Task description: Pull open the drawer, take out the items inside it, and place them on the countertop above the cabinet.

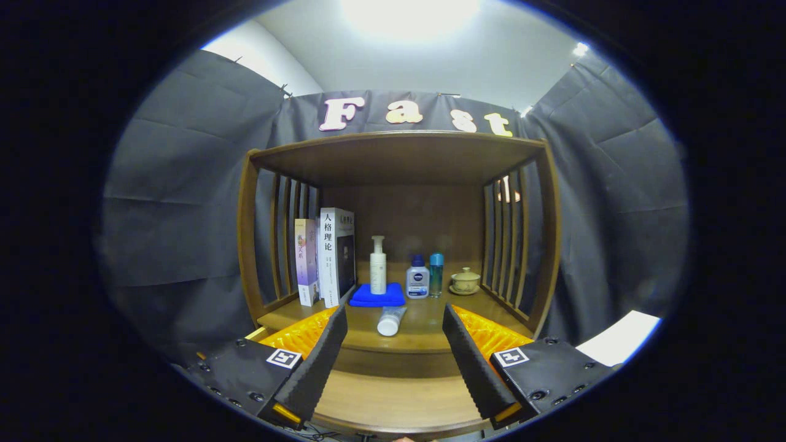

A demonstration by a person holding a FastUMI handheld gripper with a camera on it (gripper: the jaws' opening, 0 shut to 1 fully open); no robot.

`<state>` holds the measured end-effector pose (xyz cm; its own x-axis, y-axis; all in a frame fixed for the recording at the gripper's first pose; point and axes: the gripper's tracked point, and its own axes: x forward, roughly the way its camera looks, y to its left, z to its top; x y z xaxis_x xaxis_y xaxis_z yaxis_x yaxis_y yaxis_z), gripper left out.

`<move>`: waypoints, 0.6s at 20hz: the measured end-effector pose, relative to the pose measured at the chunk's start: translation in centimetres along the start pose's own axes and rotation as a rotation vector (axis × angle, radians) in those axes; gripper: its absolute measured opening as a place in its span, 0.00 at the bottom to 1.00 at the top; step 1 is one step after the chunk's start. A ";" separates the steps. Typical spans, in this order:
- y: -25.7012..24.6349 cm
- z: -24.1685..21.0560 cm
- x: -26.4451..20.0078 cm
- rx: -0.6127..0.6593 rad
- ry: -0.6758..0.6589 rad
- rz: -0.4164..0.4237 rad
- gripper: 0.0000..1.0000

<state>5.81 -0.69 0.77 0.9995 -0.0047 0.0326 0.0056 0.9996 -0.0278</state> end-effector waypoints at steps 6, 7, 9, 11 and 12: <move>-2.2 -3.0 -4.4 0.052 -0.014 -0.083 0.98; -2.6 -3.7 -4.8 0.056 -0.006 -0.098 0.98; -3.1 -5.0 -5.7 0.069 0.013 -0.122 0.98; -3.7 -6.2 -6.7 0.081 0.020 -0.130 0.98; -3.7 -6.9 -7.2 0.081 0.023 -0.135 0.98</move>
<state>-1.18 -4.52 -6.22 0.9903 -0.1386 0.0076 0.1380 0.9888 0.0564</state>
